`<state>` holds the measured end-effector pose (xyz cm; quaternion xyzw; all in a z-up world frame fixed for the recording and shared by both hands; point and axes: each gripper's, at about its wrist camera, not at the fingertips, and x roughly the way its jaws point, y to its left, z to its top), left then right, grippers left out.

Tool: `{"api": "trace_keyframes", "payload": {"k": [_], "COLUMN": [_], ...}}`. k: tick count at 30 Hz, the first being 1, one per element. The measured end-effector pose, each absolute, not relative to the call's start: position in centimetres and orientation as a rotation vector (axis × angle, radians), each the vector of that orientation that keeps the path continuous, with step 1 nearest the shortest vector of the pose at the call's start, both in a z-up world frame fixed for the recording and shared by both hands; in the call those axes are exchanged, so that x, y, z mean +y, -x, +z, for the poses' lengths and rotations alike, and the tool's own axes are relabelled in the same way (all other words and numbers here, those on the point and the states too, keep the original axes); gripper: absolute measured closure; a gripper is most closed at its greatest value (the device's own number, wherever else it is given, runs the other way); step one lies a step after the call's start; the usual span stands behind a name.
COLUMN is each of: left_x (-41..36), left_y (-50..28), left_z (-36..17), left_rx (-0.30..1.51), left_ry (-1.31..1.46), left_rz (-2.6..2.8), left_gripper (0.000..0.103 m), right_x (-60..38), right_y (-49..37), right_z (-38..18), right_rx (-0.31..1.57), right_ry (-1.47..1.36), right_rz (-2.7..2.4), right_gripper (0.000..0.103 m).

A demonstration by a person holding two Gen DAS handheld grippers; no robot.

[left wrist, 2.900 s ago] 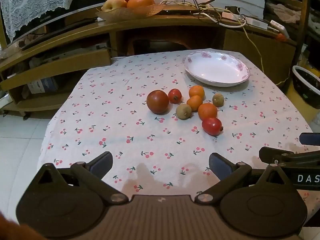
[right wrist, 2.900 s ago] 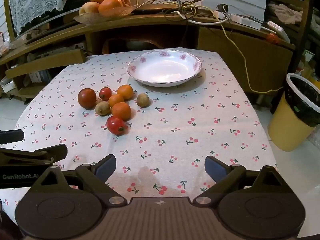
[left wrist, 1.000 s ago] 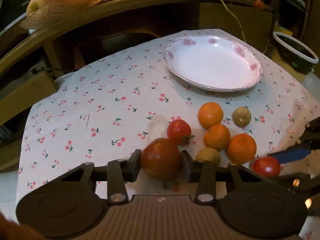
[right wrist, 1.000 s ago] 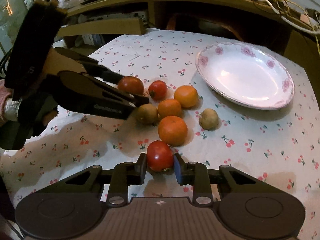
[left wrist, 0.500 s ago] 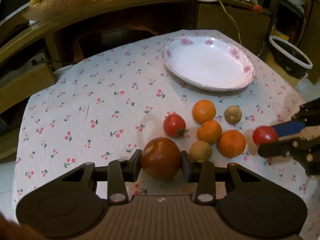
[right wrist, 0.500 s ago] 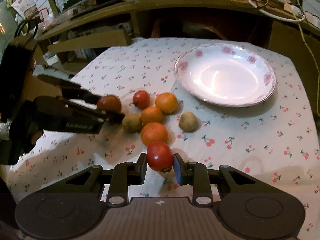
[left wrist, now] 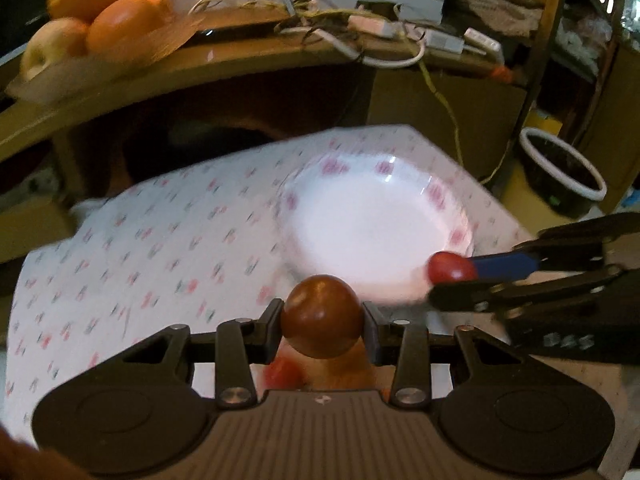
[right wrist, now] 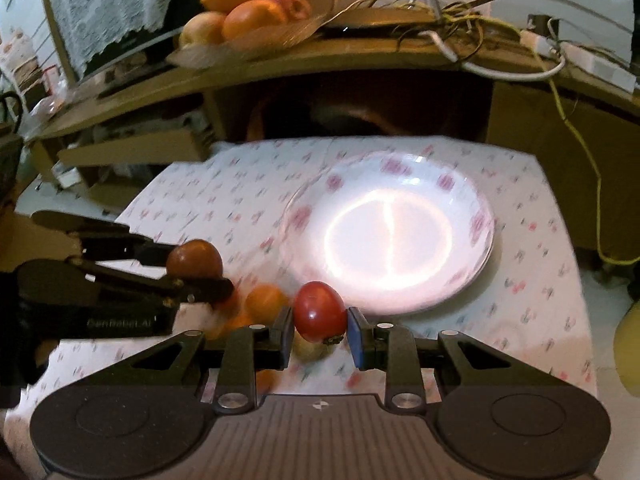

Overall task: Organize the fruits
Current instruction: 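Carry both tomatoes onto the white plate and open both tools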

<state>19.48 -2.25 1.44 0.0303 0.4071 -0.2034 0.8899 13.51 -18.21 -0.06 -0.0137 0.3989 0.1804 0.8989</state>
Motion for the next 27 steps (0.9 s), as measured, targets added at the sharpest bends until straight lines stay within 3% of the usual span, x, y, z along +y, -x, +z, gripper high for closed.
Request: {"api": "trace_keyframes", "payload": {"k": [20,27], "left_x": [-4.9,-4.7], "left_y": [-22.2,-22.1], "left_z": [-0.2,0.5], "left_rx": [0.842,0.824], "left_ry": [-0.070,-0.065], "left_rz": [-0.414,-0.395], "left_gripper": [0.057,0.051], "right_x": [-19.5,-20.3], "right_y": [-17.3,-17.1], "right_z": [-1.6,-1.2], "right_rx": [0.825,0.808], "right_ry": [0.079,0.062], "right_rz": [0.304,0.284], "right_gripper": [0.071,0.061]}}
